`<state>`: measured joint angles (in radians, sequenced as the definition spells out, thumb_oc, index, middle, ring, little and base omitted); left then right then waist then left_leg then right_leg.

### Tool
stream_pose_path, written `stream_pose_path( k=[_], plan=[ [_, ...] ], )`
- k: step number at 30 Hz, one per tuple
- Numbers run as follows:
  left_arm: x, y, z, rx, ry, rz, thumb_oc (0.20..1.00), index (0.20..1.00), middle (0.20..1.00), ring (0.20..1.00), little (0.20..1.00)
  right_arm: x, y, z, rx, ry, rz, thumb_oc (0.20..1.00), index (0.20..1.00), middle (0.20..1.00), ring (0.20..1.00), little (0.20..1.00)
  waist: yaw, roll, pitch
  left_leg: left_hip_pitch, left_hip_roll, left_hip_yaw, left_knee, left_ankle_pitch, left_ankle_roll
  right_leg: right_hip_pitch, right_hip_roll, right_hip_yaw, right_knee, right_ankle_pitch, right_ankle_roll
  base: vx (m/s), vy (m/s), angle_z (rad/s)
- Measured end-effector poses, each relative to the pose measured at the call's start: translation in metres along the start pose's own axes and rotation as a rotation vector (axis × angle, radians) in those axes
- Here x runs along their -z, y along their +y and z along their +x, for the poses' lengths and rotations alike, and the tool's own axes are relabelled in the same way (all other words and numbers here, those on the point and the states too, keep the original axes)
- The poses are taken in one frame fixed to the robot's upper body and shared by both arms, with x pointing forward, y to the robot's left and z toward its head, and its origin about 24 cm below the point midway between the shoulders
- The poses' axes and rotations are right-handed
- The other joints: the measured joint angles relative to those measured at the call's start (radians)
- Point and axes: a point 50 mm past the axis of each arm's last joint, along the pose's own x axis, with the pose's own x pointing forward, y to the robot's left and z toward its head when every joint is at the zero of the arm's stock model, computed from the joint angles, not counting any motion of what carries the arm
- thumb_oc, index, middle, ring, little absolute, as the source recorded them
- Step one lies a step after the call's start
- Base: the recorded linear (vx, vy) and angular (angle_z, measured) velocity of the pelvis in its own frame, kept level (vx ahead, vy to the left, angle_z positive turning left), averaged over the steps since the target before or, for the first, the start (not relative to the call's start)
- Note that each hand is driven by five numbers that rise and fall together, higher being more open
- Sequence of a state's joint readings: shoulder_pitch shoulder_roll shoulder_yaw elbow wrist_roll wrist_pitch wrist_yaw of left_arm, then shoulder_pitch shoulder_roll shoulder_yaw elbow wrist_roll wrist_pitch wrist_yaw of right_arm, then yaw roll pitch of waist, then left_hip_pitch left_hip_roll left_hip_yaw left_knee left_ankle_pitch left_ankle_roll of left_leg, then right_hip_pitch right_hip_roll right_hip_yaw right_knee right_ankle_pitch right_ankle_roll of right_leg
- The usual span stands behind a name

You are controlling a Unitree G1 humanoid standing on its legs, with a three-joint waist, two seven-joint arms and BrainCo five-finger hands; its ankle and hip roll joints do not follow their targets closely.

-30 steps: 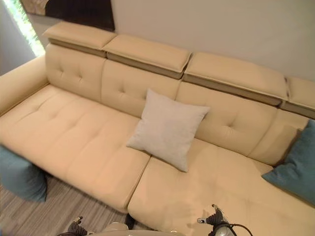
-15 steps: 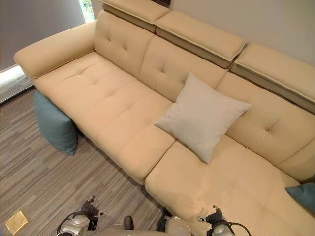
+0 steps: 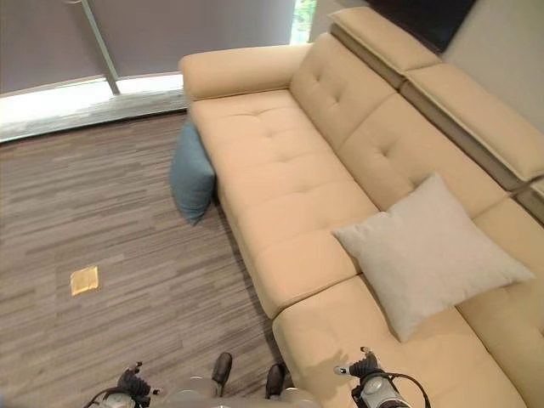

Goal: Pick up all the scattered cushions and arrange them neatly on the sofa.

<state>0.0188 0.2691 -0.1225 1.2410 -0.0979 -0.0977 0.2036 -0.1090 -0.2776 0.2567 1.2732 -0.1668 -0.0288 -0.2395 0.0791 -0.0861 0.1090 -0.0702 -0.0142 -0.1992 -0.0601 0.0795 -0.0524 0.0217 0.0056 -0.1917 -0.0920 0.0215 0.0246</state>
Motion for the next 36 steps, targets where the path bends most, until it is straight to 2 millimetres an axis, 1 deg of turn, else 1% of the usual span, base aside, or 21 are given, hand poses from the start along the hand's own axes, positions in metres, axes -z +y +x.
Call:
stream_pose_path(
  k=[2, 3, 4, 5, 6, 8, 9, 10, 12, 14, 17, 18, 19, 20, 22, 23, 29, 33, 34, 35, 36],
  plan=[
    [-0.015, -0.008, 0.002, 0.018, -0.036, -0.009, 1.000, 1.000, 1.000, 1.000, 1.000, 0.007, -0.003, 0.000, 0.010, 0.023, 0.012, 1.000, 1.000, 1.000, 1.000, 1.000, -0.017, 0.001, 0.002, -0.050, -0.002, -0.040, 0.037, 0.011, -0.038, -0.003, -0.008, -0.088, -0.001, -0.015, -0.020, -0.05, -0.026, 1.25],
    [-0.018, -0.014, 0.001, 0.034, -0.043, -0.009, 1.000, 1.000, 1.000, 1.000, 1.000, 0.010, -0.004, -0.001, 0.012, 0.034, 0.020, 1.000, 1.000, 1.000, 1.000, 1.000, -0.011, 0.010, 0.006, -0.073, 0.015, 0.025, 0.029, -0.003, -0.031, 0.001, -0.004, -0.148, 0.002, -0.004, -0.047, -0.02, 0.022, 1.37],
    [-0.019, -0.018, 0.000, 0.042, -0.049, 0.007, 1.000, 1.000, 1.000, 1.000, 1.000, 0.015, -0.002, -0.002, 0.011, 0.049, 0.030, 1.000, 1.000, 1.000, 1.000, 1.000, -0.013, 0.007, 0.011, -0.090, 0.045, 0.142, 0.033, -0.052, 0.012, 0.001, -0.012, -0.200, 0.014, -0.020, -0.050, 0.01, 0.022, 1.39],
    [-0.025, -0.011, 0.002, 0.020, -0.065, 0.011, 1.000, 1.000, 1.000, 1.000, 1.000, 0.023, 0.004, -0.005, -0.006, 0.071, 0.027, 1.000, 1.000, 1.000, 1.000, 1.000, -0.013, -0.022, 0.010, -0.100, 0.048, 0.238, 0.049, -0.075, 0.003, 0.002, -0.043, -0.244, -0.006, -0.022, -0.061, 0.00, 0.034, 1.46],
    [-0.025, -0.002, 0.004, -0.005, -0.064, 0.011, 1.000, 1.000, 1.000, 1.000, 1.000, 0.027, 0.005, -0.006, -0.008, 0.087, 0.023, 1.000, 1.000, 1.000, 1.000, 1.000, -0.015, -0.042, 0.017, -0.102, 0.056, 0.369, 0.065, -0.071, 0.005, 0.010, -0.074, -0.274, -0.004, -0.034, -0.054, -0.01, 0.084, 1.14],
    [-0.009, -0.004, 0.001, 0.001, -0.019, 0.017, 1.000, 1.000, 1.000, 1.000, 1.000, 0.038, 0.004, -0.008, -0.005, 0.117, 0.013, 1.000, 1.000, 1.000, 1.000, 1.000, -0.031, -0.018, 0.012, -0.071, 0.089, 0.474, 0.098, -0.074, 0.013, 0.025, -0.084, -0.328, 0.009, -0.031, -0.031, 0.05, 0.150, 1.00],
    [-0.006, -0.007, 0.000, 0.012, -0.013, 0.015, 1.000, 1.000, 1.000, 1.000, 1.000, 0.039, 0.006, -0.009, -0.008, 0.122, 0.017, 1.000, 1.000, 1.000, 1.000, 1.000, -0.063, -0.006, 0.004, -0.037, 0.106, 0.576, 0.081, -0.073, 0.018, 0.040, -0.096, -0.371, 0.015, -0.037, -0.010, 0.12, 0.153, 0.82],
    [-0.003, -0.010, -0.001, 0.019, -0.006, 0.014, 1.000, 1.000, 1.000, 1.000, 1.000, 0.039, 0.008, -0.009, -0.014, 0.127, 0.022, 1.000, 1.000, 1.000, 1.000, 1.000, -0.065, 0.006, -0.001, -0.006, 0.095, 0.582, 0.040, -0.034, 0.039, 0.031, -0.105, -0.361, 0.042, -0.048, 0.011, 0.11, 0.151, 0.51],
    [0.005, -0.001, -0.001, 0.008, 0.016, 0.016, 1.000, 1.000, 1.000, 1.000, 1.000, 0.028, 0.018, -0.009, -0.032, 0.103, 0.064, 1.000, 1.000, 1.000, 1.000, 1.000, -0.065, -0.034, -0.011, 0.022, 0.048, 0.577, 0.003, -0.036, 0.080, 0.017, -0.145, -0.318, 0.085, -0.063, 0.036, 0.10, 0.189, 0.01],
    [-0.001, 0.009, 0.001, -0.017, 0.003, 0.006, 1.000, 1.000, 1.000, 1.000, 1.000, 0.025, 0.025, -0.010, -0.052, 0.101, 0.065, 1.000, 1.000, 1.000, 1.000, 1.000, -0.058, -0.061, -0.027, 0.038, 0.014, 0.570, -0.006, -0.049, 0.105, 0.004, -0.182, -0.261, 0.133, -0.067, 0.056, 0.06, 0.182, 0.17],
    [-0.022, 0.026, 0.007, -0.062, -0.050, 0.006, 1.000, 1.000, 1.000, 1.000, 1.000, 0.009, 0.025, -0.008, -0.051, 0.039, 0.064, 1.000, 1.000, 1.000, 1.000, 1.000, -0.075, -0.040, -0.013, 0.058, 0.001, 0.531, -0.009, -0.065, 0.130, -0.117, -0.229, -0.097, 0.442, -0.128, 0.113, 0.09, 0.123, 0.47],
    [-0.035, 0.030, 0.009, -0.072, -0.087, 0.006, 1.000, 1.000, 1.000, 1.000, 1.000, 0.004, 0.026, -0.008, -0.060, 0.023, 0.054, 1.000, 1.000, 1.000, 1.000, 1.000, -0.066, -0.034, -0.009, 0.069, -0.012, 0.488, -0.033, -0.068, 0.127, -0.165, -0.170, 0.043, 0.451, -0.159, 0.145, 0.12, 0.035, 0.84],
    [-0.037, 0.030, 0.010, -0.071, -0.090, 0.006, 1.000, 1.000, 1.000, 1.000, 1.000, 0.002, 0.027, -0.008, -0.061, 0.015, 0.045, 1.000, 1.000, 1.000, 1.000, 1.000, -0.080, -0.025, -0.001, 0.070, -0.020, 0.464, -0.033, -0.068, 0.126, -0.201, -0.107, 0.151, 0.439, -0.166, 0.132, 0.10, -0.006, 0.77],
    [-0.037, 0.029, 0.009, -0.070, -0.090, 0.009, 1.000, 1.000, 1.000, 1.000, 1.000, 0.001, 0.027, -0.008, -0.063, 0.012, 0.041, 1.000, 1.000, 1.000, 1.000, 1.000, -0.087, -0.020, 0.003, 0.073, -0.025, 0.460, -0.033, -0.065, 0.126, -0.218, -0.087, 0.173, 0.419, -0.165, 0.127, 0.07, -0.010, 0.64],
    [-0.030, 0.021, 0.008, -0.050, -0.071, 0.011, 1.000, 1.000, 1.000, 1.000, 1.000, 0.000, 0.027, -0.007, -0.063, 0.010, 0.041, 1.000, 1.000, 1.000, 1.000, 1.000, -0.084, -0.016, 0.009, 0.076, -0.054, 0.445, -0.033, -0.071, 0.122, -0.253, -0.081, 0.142, 0.331, -0.136, 0.098, 0.05, -0.031, 0.46],
    [-0.023, 0.017, 0.007, -0.039, -0.055, 0.013, 1.000, 1.000, 1.000, 1.000, 1.000, 0.000, 0.027, -0.007, -0.064, 0.014, 0.042, 1.000, 1.000, 1.000, 1.000, 1.000, -0.085, -0.015, 0.014, 0.086, -0.062, 0.427, -0.033, -0.071, 0.122, -0.243, -0.090, 0.120, 0.305, -0.085, 0.075, 0.11, -0.086, 0.45],
    [0.005, 0.016, 0.001, -0.028, 0.013, 0.032, 1.000, 1.000, 1.000, 1.000, 1.000, 0.019, 0.031, -0.011, -0.073, 0.078, 0.053, 1.000, 1.000, 1.000, 1.000, 1.000, -0.071, 0.000, 0.023, 0.108, -0.015, 0.335, -0.016, -0.085, 0.091, -0.084, -0.033, 0.054, 0.087, -0.011, 0.005, 0.12, -0.105, 0.37],
    [-0.003, 0.011, 0.002, -0.017, -0.003, 0.024, 1.000, 1.000, 1.000, 1.000, 1.000, 0.022, 0.030, -0.011, -0.072, 0.093, 0.050, 1.000, 1.000, 1.000, 1.000, 1.000, -0.073, -0.023, 0.025, 0.031, -0.013, 0.288, 0.169, -0.121, 0.031, -0.016, -0.035, 0.037, 0.002, -0.001, -0.008, 0.05, -0.053, 0.35],
    [-0.005, 0.008, 0.002, -0.009, -0.007, 0.019, 1.000, 1.000, 1.000, 1.000, 1.000, 0.023, 0.028, -0.011, -0.066, 0.093, 0.047, 1.000, 1.000, 1.000, 1.000, 1.000, -0.071, -0.026, 0.027, 0.008, -0.014, 0.285, 0.228, -0.128, 0.021, -0.012, -0.040, 0.039, -0.005, -0.003, -0.018, 0.05, 0.011, -0.01],
    [-0.010, 0.002, 0.002, 0.005, -0.020, 0.013, 1.000, 1.000, 1.000, 1.000, 1.000, 0.021, 0.023, -0.009, -0.054, 0.087, 0.041, 1.000, 1.000, 1.000, 1.000, 1.000, -0.065, -0.042, 0.039, -0.063, -0.024, 0.260, 0.339, -0.151, -0.004, -0.005, -0.053, 0.045, -0.005, -0.010, -0.058, 0.11, 0.015, -0.04],
    [-0.015, -0.005, 0.003, 0.020, -0.030, 0.006, 1.000, 1.000, 1.000, 1.000, 1.000, 0.017, 0.014, -0.006, -0.032, 0.078, 0.035, 1.000, 1.000, 1.000, 1.000, 1.000, -0.066, -0.030, 0.051, -0.093, -0.021, 0.227, 0.304, -0.150, -0.003, -0.006, -0.049, 0.046, -0.005, -0.014, -0.065, 0.25, 0.058, -0.06]
  ],
)
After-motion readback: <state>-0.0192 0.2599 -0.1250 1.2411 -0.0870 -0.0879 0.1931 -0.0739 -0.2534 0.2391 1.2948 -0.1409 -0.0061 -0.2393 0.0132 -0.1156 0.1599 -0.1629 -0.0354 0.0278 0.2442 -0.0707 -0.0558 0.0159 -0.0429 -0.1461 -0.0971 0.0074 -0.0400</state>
